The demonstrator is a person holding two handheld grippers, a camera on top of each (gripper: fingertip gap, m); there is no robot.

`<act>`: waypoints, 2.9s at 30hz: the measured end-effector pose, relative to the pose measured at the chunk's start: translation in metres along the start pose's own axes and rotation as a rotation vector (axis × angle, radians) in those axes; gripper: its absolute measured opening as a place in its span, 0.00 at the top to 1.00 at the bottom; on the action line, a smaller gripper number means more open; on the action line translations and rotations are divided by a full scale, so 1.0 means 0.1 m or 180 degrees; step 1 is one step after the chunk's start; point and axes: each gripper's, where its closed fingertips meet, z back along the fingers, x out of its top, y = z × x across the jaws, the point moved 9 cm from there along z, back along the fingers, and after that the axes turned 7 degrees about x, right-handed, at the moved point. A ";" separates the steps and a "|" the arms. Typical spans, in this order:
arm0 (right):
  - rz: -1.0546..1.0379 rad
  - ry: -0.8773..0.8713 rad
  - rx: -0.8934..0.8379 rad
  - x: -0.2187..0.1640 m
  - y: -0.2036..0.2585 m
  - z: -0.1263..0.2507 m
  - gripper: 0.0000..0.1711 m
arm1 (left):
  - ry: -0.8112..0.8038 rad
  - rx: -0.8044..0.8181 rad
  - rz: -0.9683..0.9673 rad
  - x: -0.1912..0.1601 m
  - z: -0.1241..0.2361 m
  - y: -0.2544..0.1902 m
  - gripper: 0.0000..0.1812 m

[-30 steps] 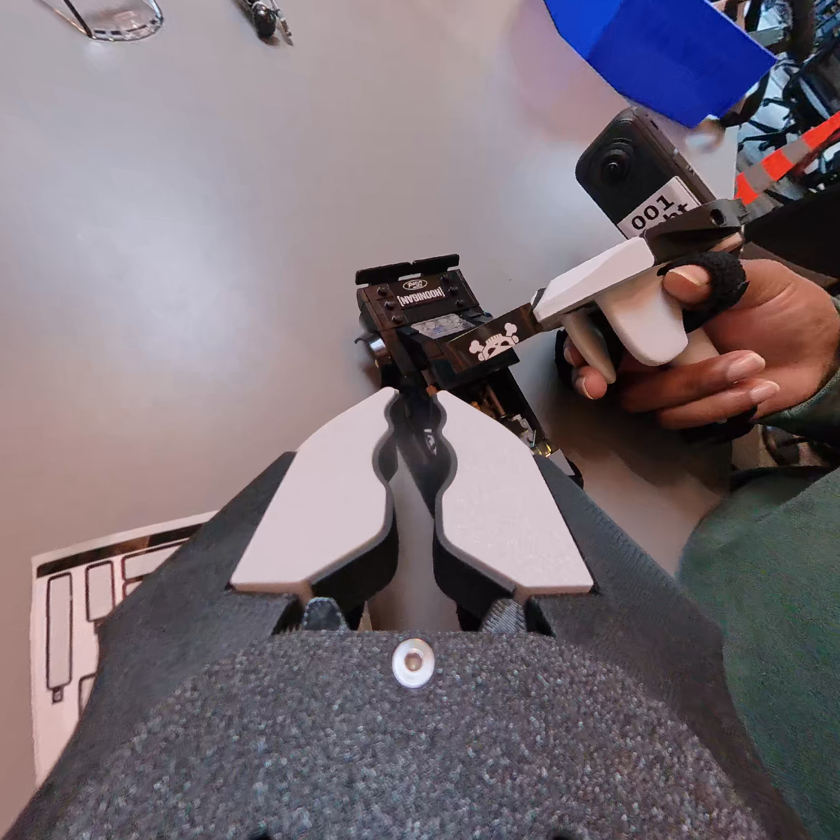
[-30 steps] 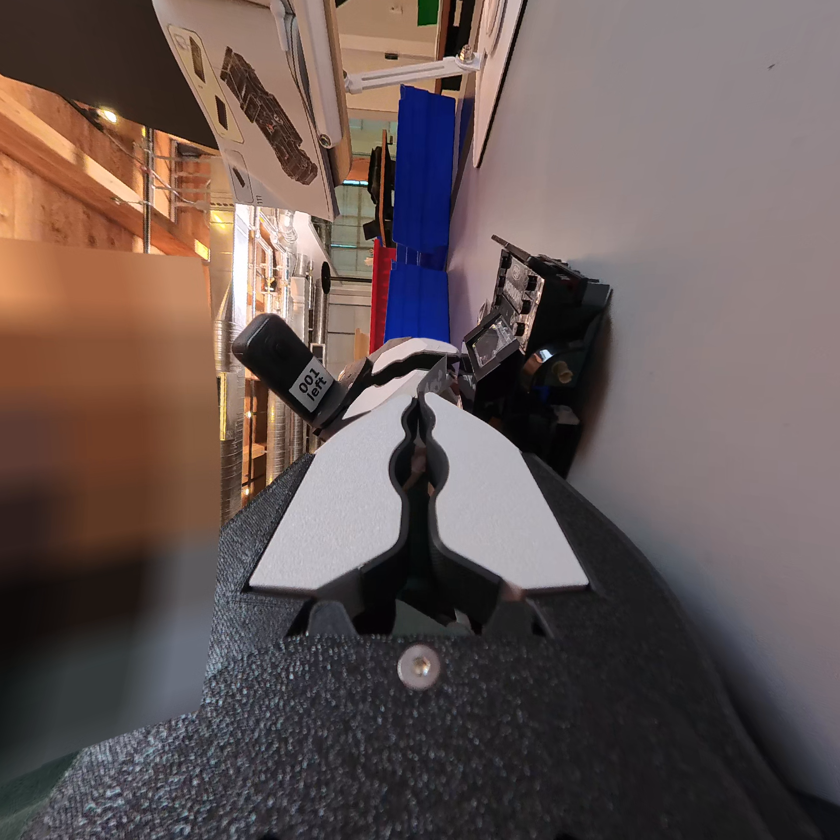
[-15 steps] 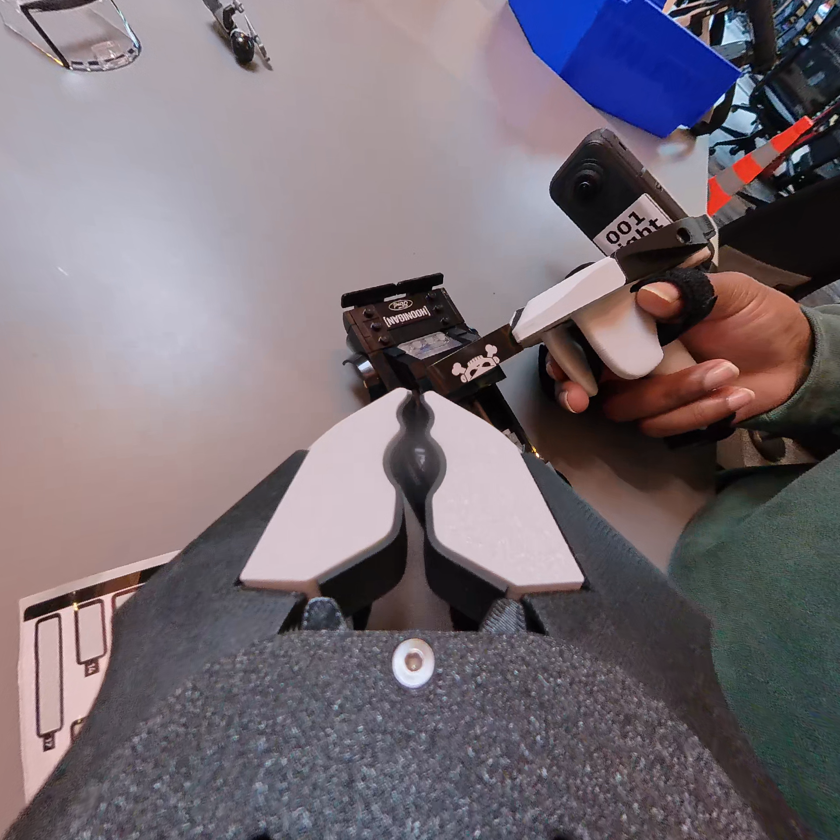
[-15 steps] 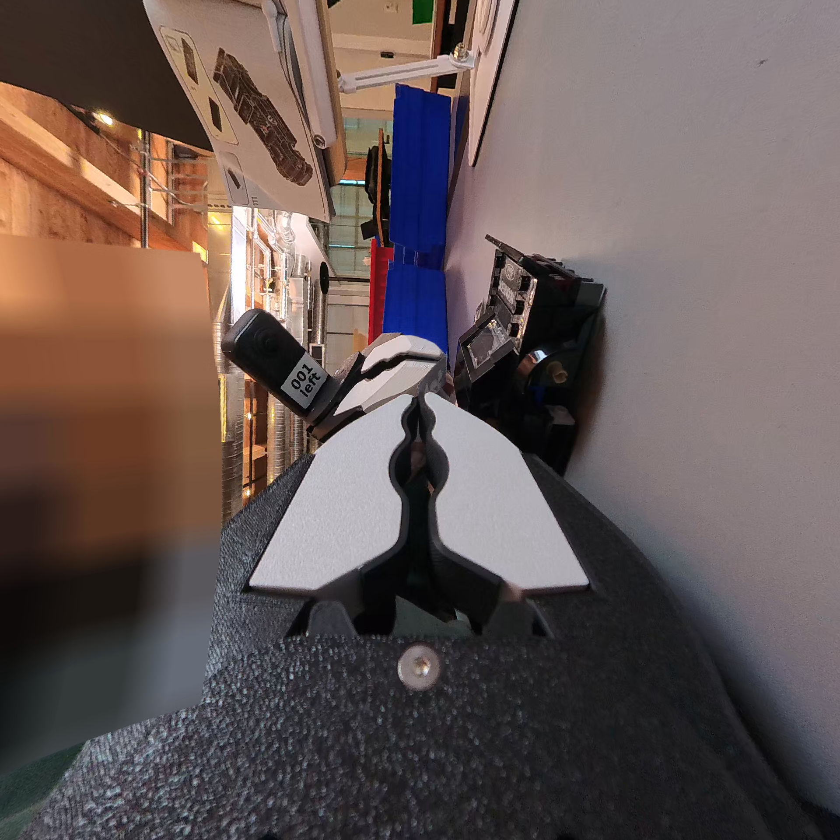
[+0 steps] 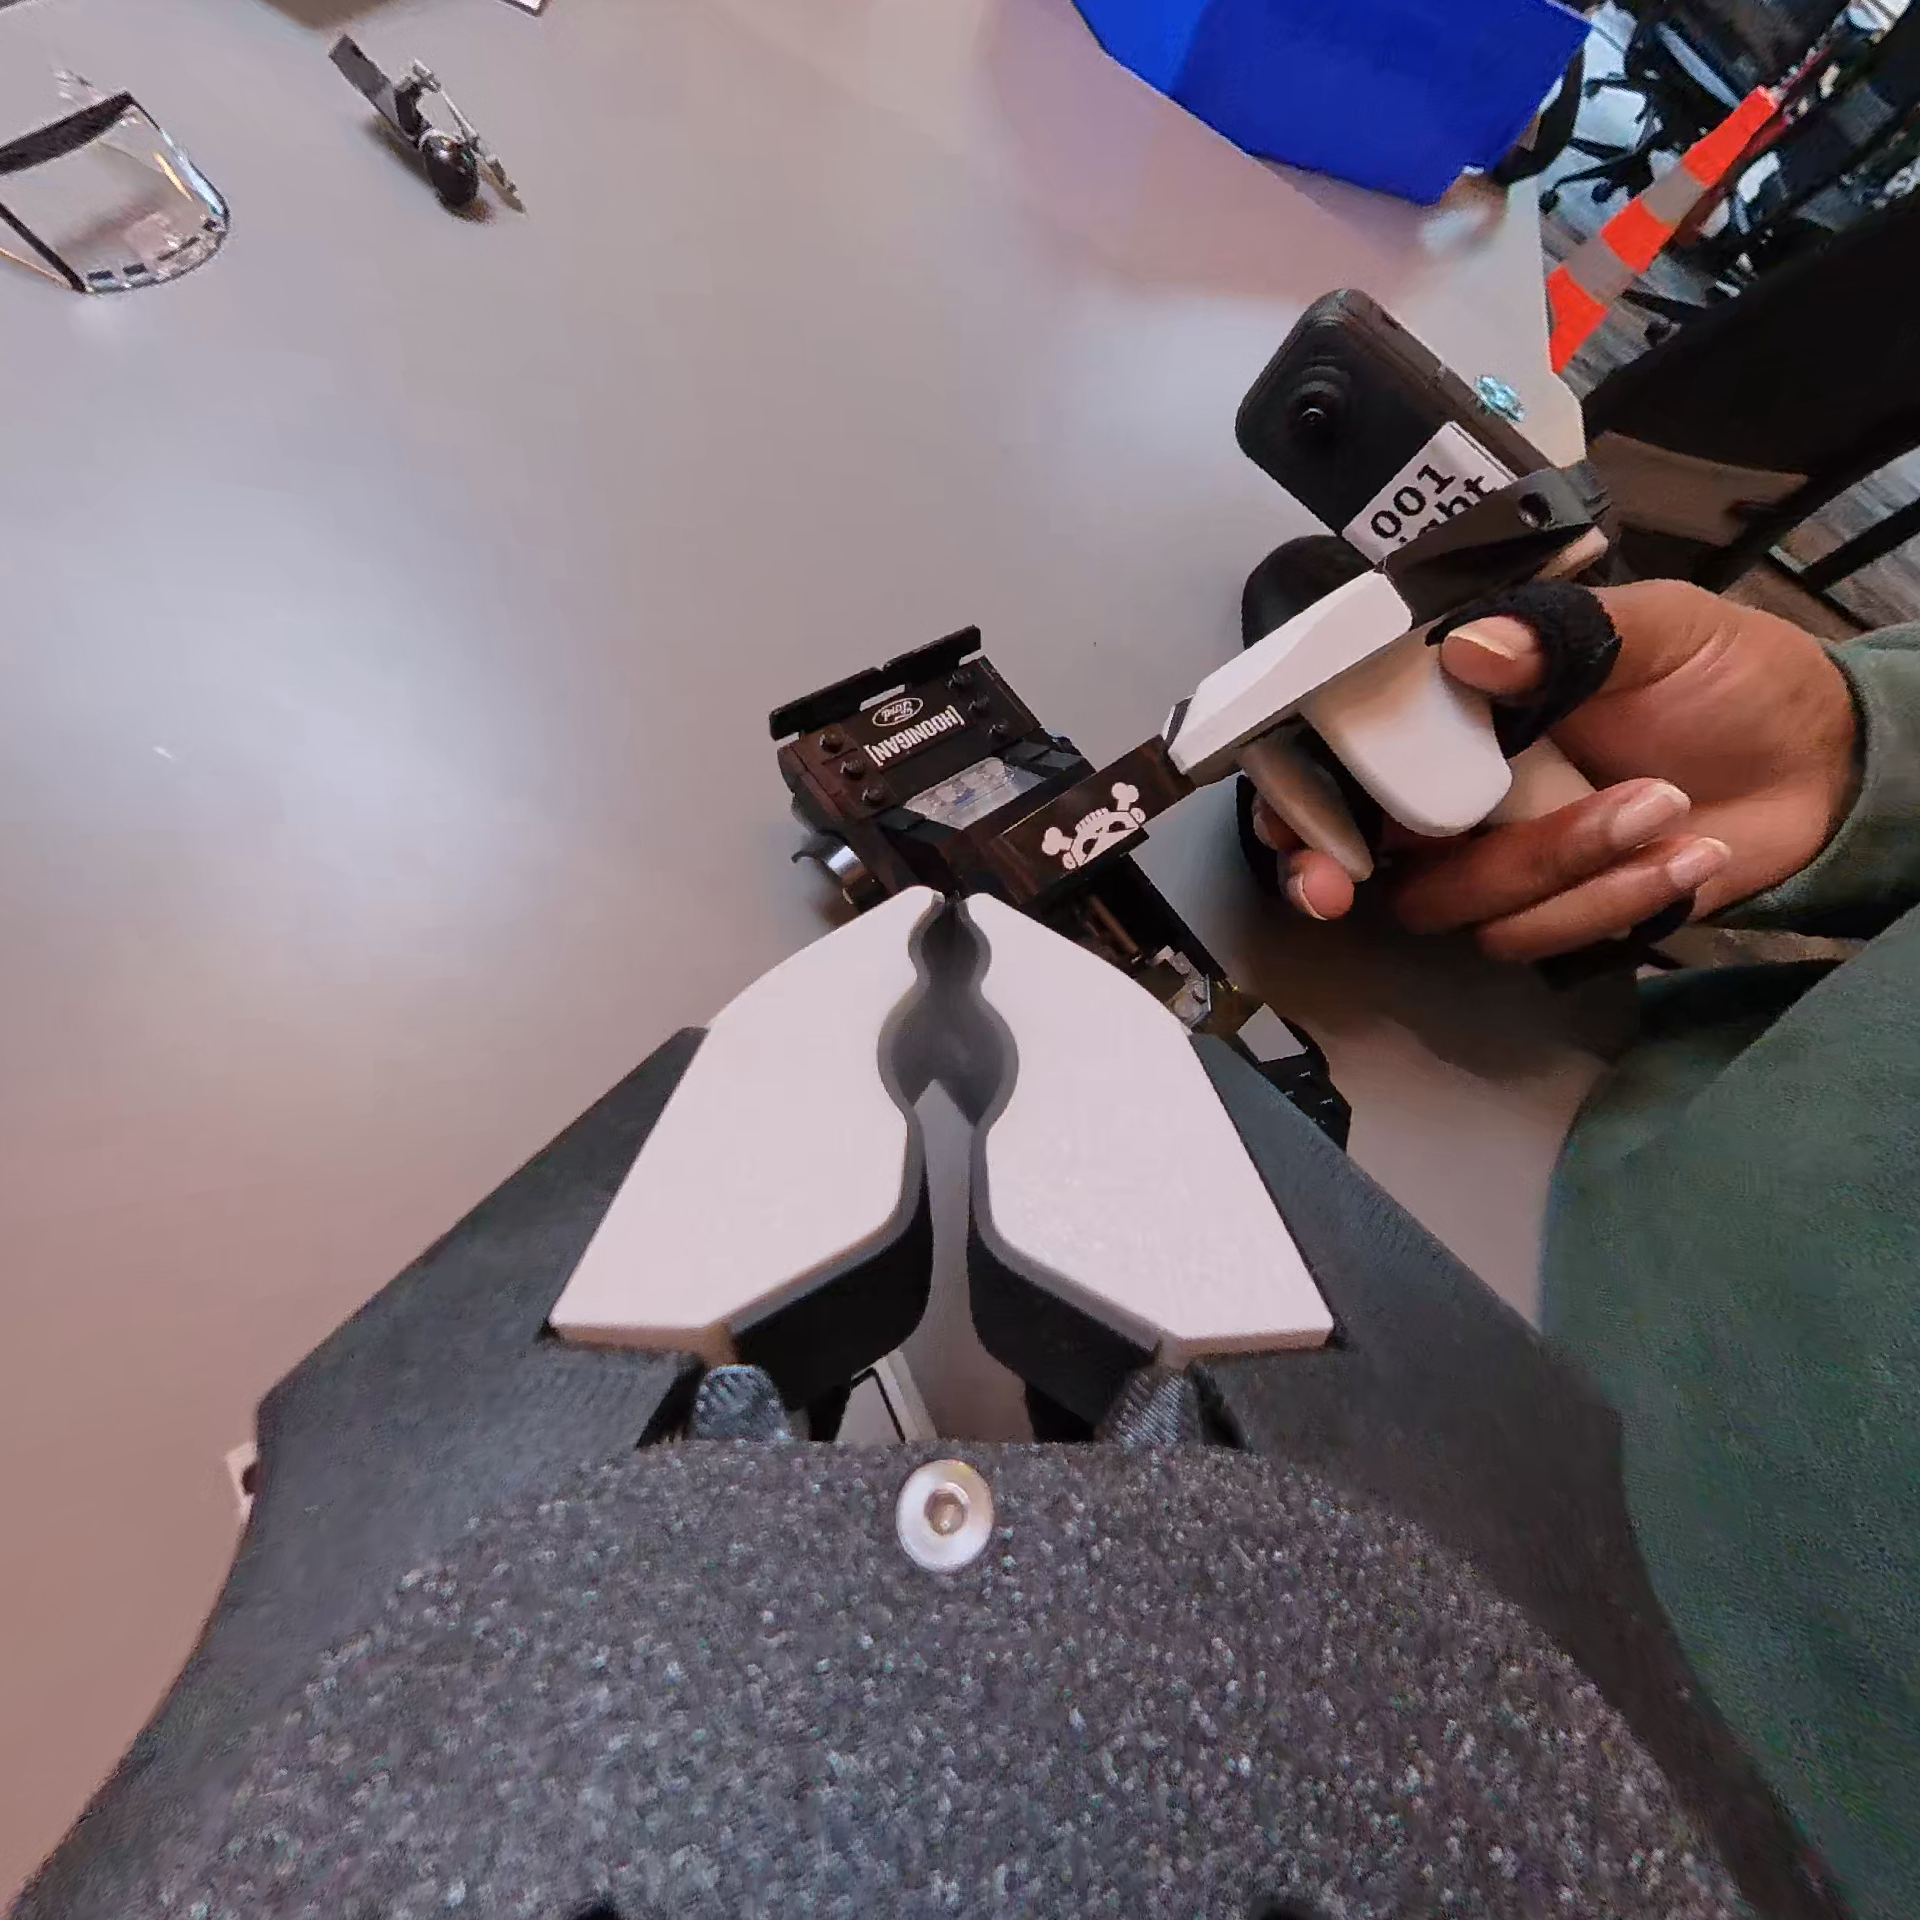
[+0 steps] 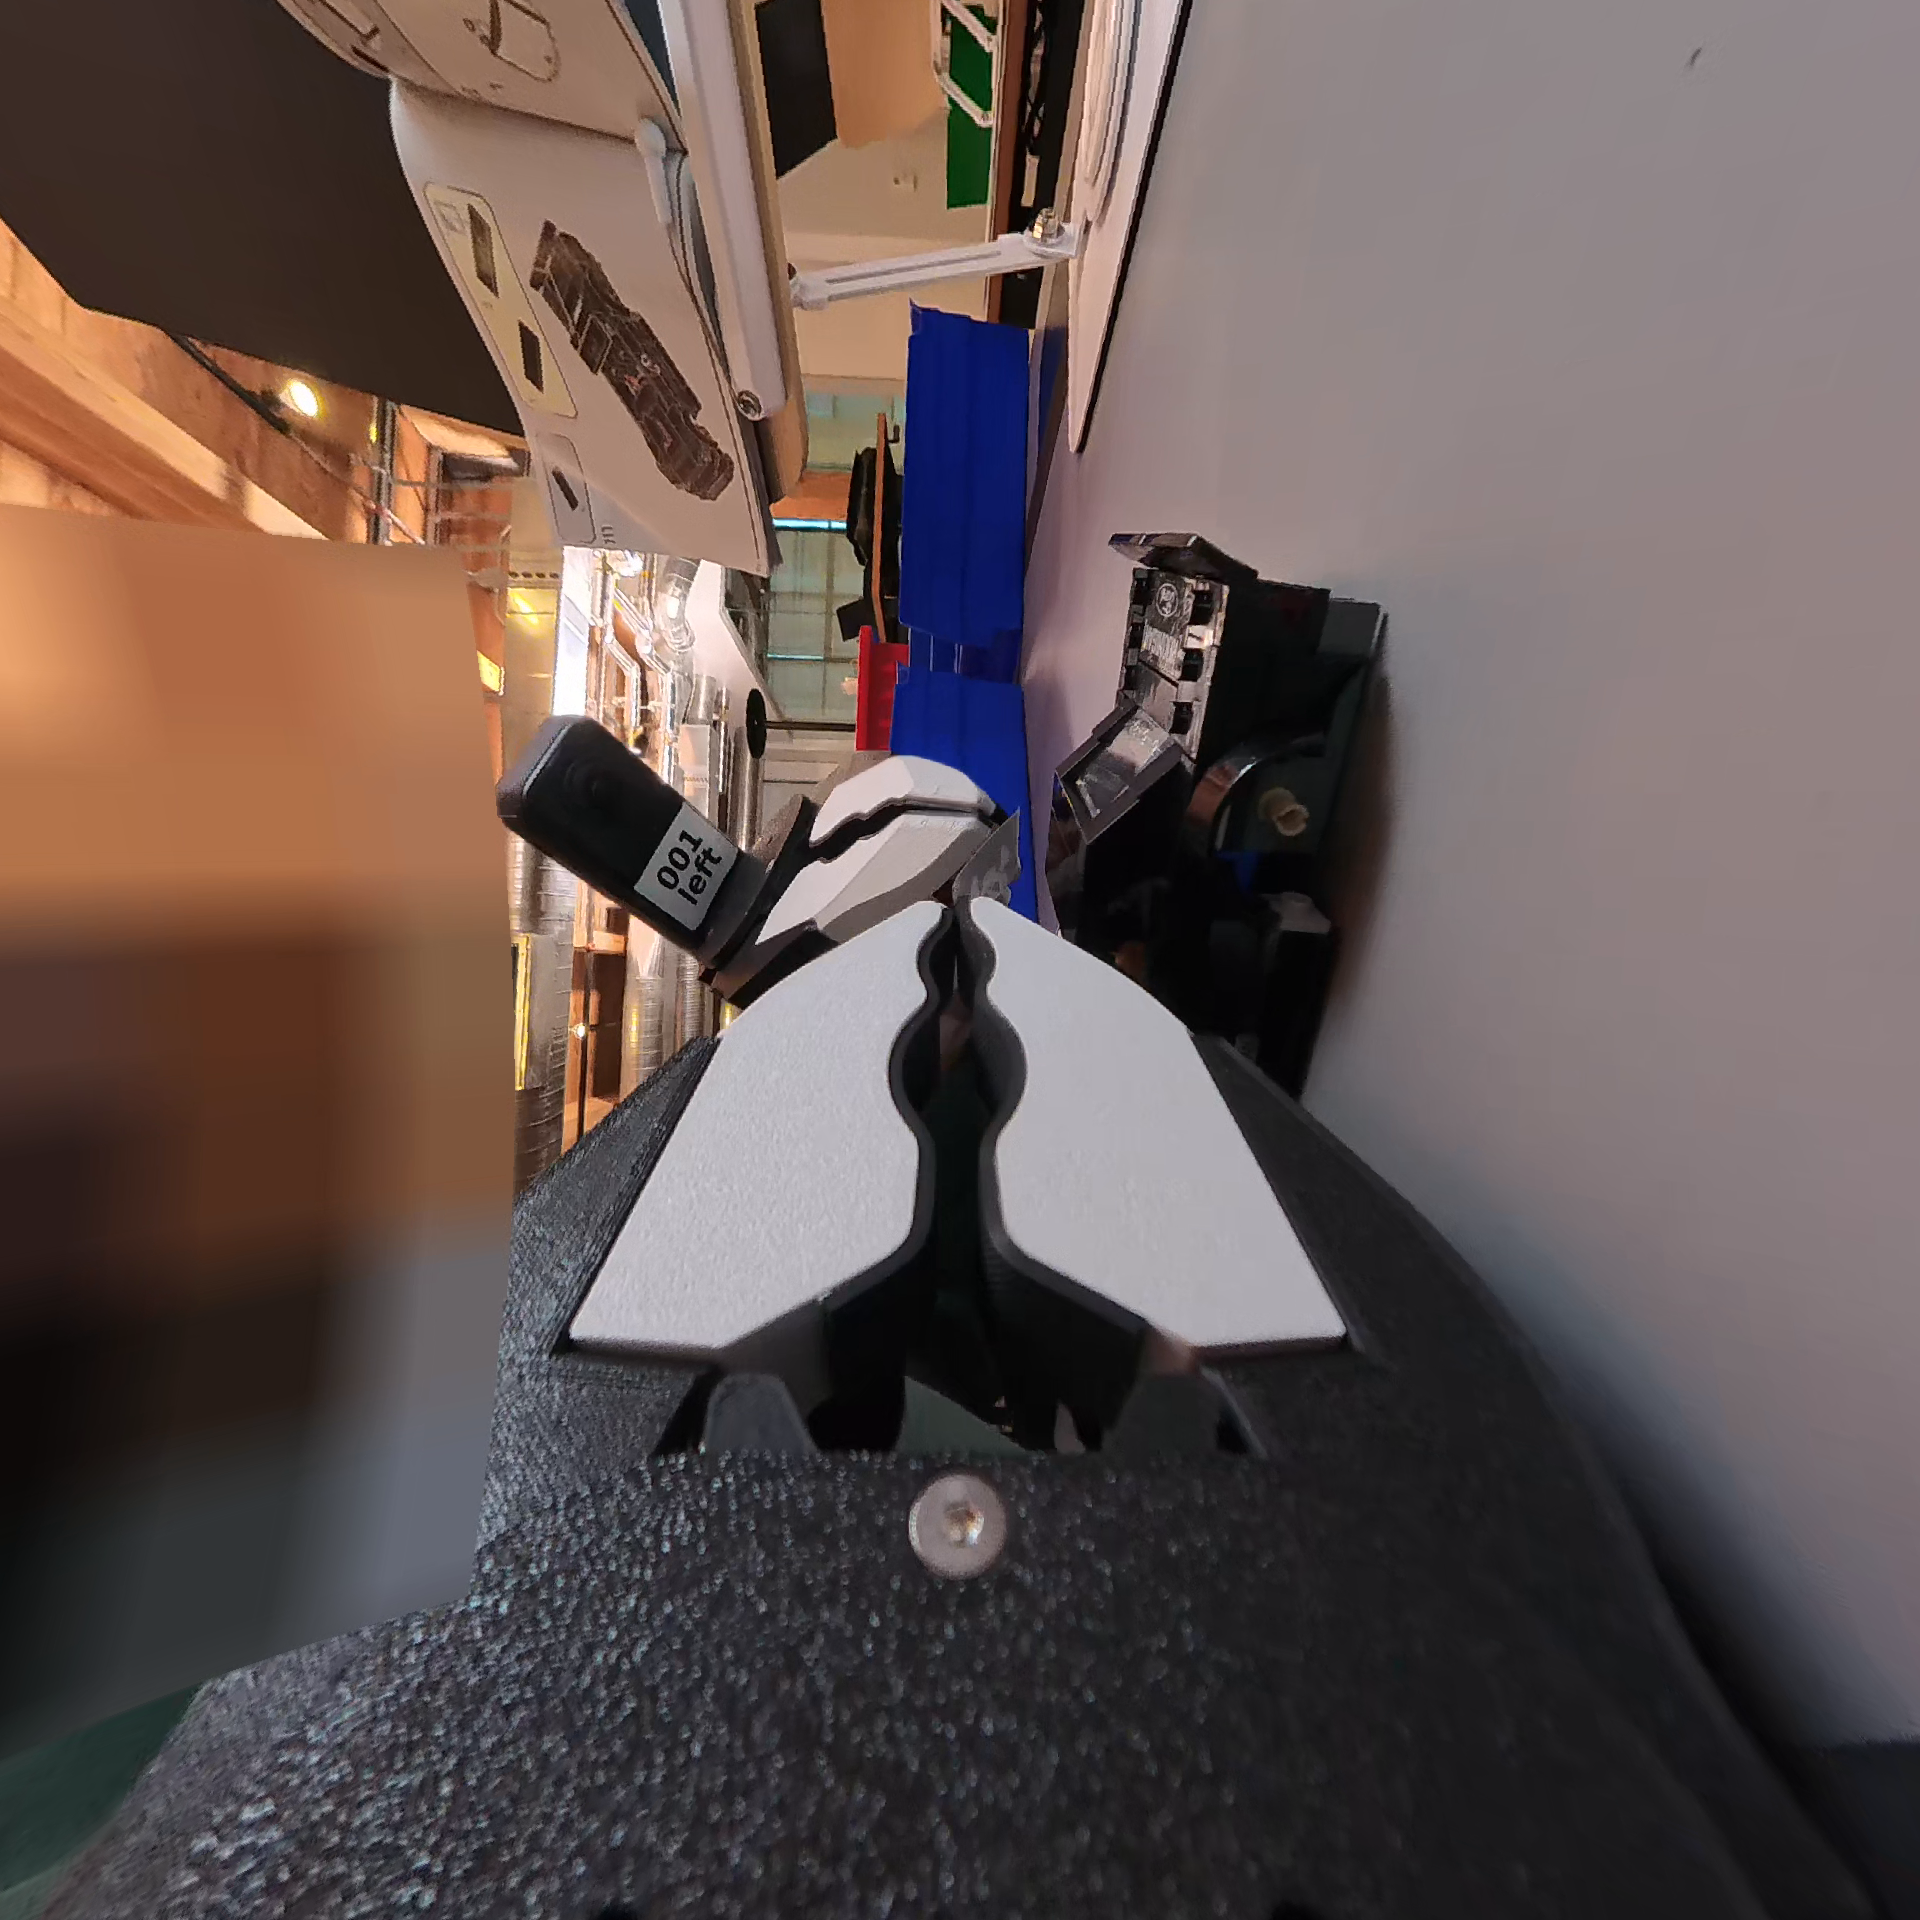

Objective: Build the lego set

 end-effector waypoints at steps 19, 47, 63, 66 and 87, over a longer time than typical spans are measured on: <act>0.0248 0.0087 -0.0076 0.11 0.10 0.12 1.00 | 0.0592 -0.0591 0.0653 -0.35 -0.04 -0.14 0.90; 0.0328 0.0886 -0.0088 0.25 0.17 0.08 1.00 | 0.0379 -0.1285 0.0773 -0.32 -0.23 -0.58 0.90; 0.0008 0.1663 -0.0175 0.45 0.10 -0.13 1.00 | 0.0169 0.0158 -0.0299 -0.13 -0.04 -0.16 0.90; -0.0046 0.1748 -0.0201 0.47 0.08 -0.16 1.00 | 0.0095 0.0162 -0.0406 -0.12 -0.04 -0.18 0.90; -0.0063 0.1887 -0.0210 0.52 0.04 -0.22 1.00 | 0.0030 0.0093 -0.0628 -0.11 -0.07 -0.23 0.91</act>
